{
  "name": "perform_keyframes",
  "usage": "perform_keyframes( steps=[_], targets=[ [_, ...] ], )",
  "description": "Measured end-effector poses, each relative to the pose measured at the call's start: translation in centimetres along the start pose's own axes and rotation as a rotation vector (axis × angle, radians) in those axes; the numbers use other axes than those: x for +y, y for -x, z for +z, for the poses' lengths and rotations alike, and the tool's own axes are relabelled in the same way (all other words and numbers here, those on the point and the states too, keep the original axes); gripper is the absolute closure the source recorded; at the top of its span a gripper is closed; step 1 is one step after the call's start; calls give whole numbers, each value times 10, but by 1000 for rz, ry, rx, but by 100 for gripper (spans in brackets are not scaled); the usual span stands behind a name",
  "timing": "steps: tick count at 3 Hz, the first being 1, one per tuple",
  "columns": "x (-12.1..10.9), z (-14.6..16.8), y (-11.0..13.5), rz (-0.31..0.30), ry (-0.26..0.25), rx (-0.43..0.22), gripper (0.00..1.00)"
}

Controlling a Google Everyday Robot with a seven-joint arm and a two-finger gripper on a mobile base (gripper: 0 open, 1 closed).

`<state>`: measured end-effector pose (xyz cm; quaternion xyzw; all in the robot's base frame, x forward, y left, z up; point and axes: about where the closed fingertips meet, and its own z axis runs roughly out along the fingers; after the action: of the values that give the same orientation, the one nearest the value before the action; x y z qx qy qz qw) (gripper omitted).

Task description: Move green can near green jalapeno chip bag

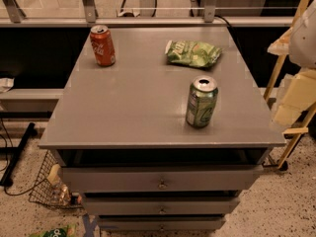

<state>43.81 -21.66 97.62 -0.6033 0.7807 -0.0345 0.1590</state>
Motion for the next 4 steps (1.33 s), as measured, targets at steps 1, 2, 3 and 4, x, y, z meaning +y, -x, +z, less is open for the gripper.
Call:
perform_keyframes(
  steps=[1,2,3,4],
  targets=[
    [0,0,0,0,0,0,0],
    [-5,11,11,-13,24,-66,0],
    [-10,29,29,-38,61,-164,0],
    [-17,50,53,-65,109,-311,0]
  ],
)
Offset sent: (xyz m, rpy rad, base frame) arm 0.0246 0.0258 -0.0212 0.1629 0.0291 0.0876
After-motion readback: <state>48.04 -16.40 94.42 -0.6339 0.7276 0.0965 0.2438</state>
